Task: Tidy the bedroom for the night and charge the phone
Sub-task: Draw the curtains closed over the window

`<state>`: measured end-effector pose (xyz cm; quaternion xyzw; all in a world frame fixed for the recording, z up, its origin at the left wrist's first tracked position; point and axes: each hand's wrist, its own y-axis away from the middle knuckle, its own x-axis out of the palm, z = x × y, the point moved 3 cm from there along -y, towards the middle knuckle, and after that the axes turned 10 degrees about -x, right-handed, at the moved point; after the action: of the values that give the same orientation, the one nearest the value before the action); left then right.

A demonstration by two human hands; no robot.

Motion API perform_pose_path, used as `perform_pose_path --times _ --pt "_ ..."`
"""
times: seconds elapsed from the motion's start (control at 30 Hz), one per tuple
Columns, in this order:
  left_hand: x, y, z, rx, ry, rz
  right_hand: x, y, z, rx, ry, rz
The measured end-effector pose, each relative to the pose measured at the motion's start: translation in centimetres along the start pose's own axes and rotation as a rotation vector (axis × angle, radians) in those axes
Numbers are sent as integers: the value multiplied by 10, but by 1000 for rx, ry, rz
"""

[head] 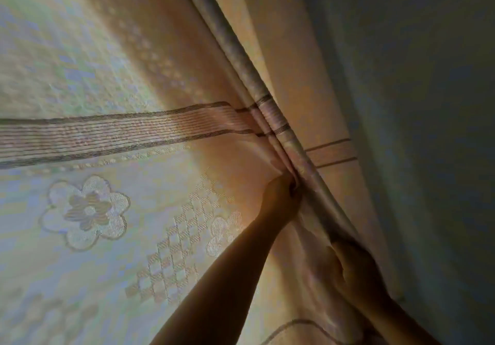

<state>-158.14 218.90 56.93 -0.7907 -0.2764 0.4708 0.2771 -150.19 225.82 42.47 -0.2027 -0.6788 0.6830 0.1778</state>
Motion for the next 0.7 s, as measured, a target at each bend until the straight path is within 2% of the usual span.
perform_pose_path --times 0.07,0.2,0.37,0.47,0.57,0.7 --pt "16 -5 -8 11 -51 8 -10 -1 -17 -1 138 -56" --pt "28 -11 -14 -2 -64 -24 -14 -1 -28 3 233 55" --pt "21 -1 -5 -29 -44 -12 -13 4 -22 55 215 159" --pt "9 12 12 -78 -5 -25 -11 5 1 90 141 178" --pt "-9 35 32 -153 58 -68 -4 10 31 15 134 181" --pt "-41 77 73 -274 115 -87 13 23 83 0 68 263"
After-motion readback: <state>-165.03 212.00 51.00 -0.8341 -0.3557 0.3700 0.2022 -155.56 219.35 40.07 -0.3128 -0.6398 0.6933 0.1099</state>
